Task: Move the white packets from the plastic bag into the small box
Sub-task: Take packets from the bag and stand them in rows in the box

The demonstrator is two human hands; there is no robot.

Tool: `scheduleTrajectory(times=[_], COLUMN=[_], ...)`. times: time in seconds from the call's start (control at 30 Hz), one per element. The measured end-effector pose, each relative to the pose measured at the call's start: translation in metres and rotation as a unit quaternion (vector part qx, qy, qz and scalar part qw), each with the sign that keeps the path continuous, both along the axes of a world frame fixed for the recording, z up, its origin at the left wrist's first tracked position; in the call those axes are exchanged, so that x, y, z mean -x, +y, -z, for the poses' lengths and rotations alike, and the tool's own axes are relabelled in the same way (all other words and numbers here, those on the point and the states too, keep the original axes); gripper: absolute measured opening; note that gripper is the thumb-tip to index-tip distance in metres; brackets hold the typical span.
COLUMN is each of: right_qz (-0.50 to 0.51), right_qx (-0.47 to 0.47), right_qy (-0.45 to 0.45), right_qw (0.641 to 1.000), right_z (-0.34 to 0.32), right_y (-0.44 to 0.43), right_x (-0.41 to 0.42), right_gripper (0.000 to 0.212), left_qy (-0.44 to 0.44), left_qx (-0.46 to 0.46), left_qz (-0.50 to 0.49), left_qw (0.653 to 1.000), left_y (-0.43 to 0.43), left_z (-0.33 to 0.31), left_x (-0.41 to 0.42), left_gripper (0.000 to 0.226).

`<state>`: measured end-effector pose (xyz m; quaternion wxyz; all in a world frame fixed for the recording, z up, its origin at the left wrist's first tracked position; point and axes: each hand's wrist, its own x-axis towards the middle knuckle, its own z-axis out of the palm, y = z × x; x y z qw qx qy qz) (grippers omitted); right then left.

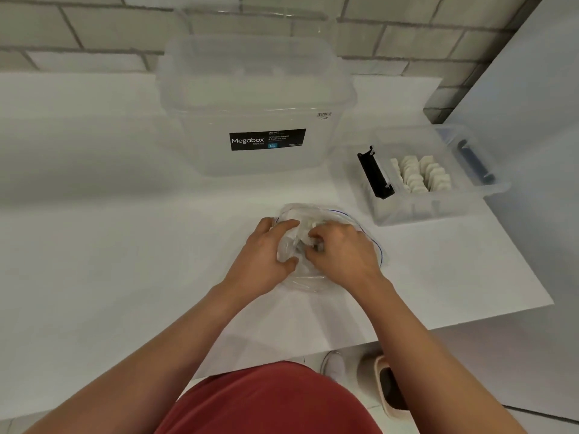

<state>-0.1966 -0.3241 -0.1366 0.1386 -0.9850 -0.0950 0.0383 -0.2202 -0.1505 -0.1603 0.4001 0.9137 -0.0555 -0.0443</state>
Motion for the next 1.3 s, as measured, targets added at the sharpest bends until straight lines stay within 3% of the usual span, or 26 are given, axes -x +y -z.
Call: scheduleTrajectory(times=[0.23, 0.43, 0.53, 0.73, 0.83, 0.9, 1.0, 1.1, 1.3], right_qz=[0.041, 0.068, 0.048, 0.029, 0.030, 0.009, -0.018, -0.011, 0.087], right_qx=[0.024, -0.135, -0.172, -0.211, -0.192, -0.188, -0.154, -0.140, -0.123], right_qy=[0.007, -0.005, -0.015, -0.014, -0.012, -0.009, -0.015, -0.045, -0.166], right_qw=[0.999, 0.988, 0.984, 0.977, 0.981, 0.982, 0.988, 0.989, 0.975], right_z=[-0.009, -0.037, -0.046, -0.045, -0.045, -0.047, -0.056, -0.076, -0.141], right_y=[0.003, -0.024, -0.026, -0.019, -0.019, -0.019, -0.023, -0.047, -0.146], right_x=[0.004, 0.018, 0.021, 0.023, 0.023, 0.022, 0.020, 0.016, -0.018], right_gripper=[0.020, 0.011, 0.009, 0.008, 0.022, 0.020, 0.014, 0.013, 0.015], left_qy=[0.002, 0.016, 0.043, 0.006, -0.003, -0.007, 0.003, 0.037, 0.060], left_qx=[0.001, 0.017, 0.052, 0.036, 0.016, 0.010, 0.000, -0.044, -0.087], left_qz=[0.011, 0.023, 0.038, 0.029, 0.025, 0.025, 0.022, 0.016, -0.028], left_qw=[1.000, 0.999, 0.997, 0.999, 1.000, 1.000, 1.000, 0.998, 0.994], left_y=[0.004, 0.005, 0.004, -0.001, -0.001, -0.002, -0.005, -0.009, -0.020], left_z=[-0.004, -0.009, -0.014, -0.011, -0.009, -0.009, -0.008, -0.004, 0.006], left_x=[-0.003, -0.003, -0.001, -0.005, -0.005, -0.005, -0.005, -0.006, -0.010], left_gripper=[0.068, 0.066, 0.065, 0.023, 0.018, 0.018, 0.029, 0.060, 0.087])
